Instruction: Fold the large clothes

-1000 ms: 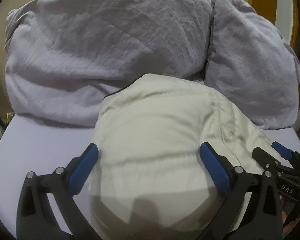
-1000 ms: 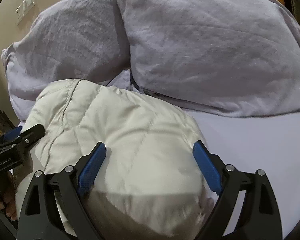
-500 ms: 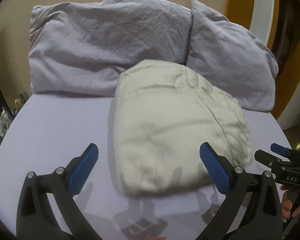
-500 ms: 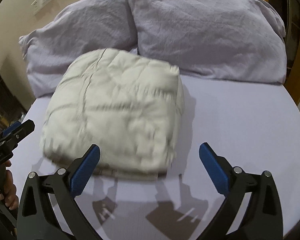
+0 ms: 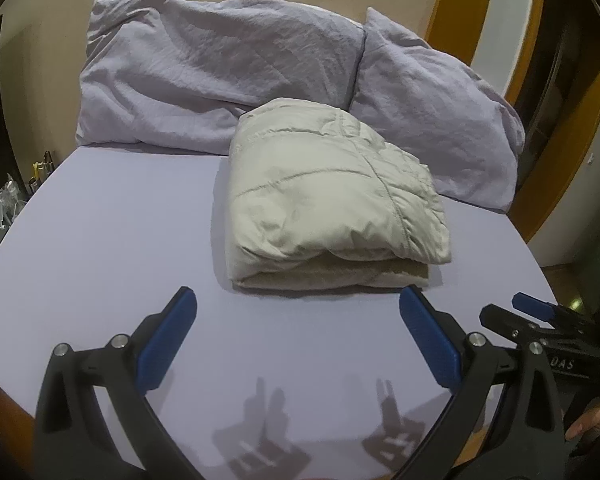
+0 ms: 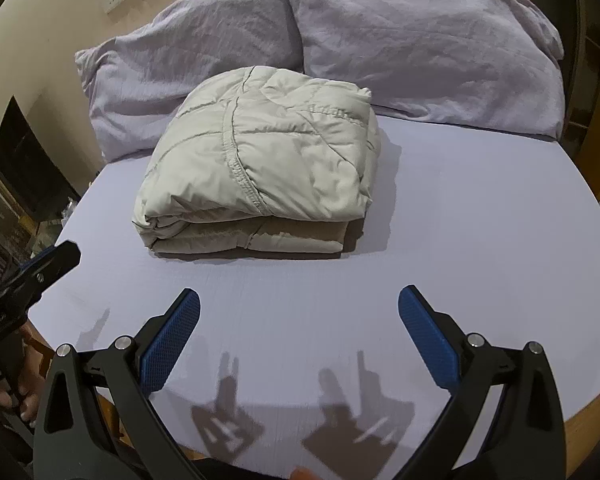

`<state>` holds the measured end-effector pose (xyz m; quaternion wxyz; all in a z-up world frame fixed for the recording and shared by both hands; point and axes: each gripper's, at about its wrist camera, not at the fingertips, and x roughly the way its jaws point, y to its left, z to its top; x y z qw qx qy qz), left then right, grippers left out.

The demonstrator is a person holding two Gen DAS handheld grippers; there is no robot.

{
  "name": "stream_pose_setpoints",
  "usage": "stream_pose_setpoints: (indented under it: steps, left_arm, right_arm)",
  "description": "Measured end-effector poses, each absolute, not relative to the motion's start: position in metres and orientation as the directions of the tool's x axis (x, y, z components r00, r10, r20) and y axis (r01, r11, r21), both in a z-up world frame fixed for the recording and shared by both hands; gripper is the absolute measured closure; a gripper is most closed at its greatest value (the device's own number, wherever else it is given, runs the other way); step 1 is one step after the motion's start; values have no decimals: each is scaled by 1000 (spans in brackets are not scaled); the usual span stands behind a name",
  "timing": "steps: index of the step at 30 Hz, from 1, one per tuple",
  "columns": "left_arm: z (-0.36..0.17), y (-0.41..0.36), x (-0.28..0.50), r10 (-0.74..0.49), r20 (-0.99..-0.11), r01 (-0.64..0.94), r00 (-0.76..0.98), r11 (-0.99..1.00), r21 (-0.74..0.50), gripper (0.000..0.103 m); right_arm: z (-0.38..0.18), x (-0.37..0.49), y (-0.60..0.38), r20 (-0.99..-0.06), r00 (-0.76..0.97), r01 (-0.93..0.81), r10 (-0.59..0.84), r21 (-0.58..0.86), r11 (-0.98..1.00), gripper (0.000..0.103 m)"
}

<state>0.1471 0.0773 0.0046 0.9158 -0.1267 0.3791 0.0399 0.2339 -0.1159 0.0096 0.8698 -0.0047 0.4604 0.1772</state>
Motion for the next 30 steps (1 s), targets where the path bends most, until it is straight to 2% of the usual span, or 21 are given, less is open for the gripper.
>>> stream_pose_setpoints:
  steps: [30]
  left_arm:
    - [-3,68,147,-23,-722,-179,691,963,-202,2]
  right_arm:
    - [3,231,-109,-797,495,-331,347,197,923,2]
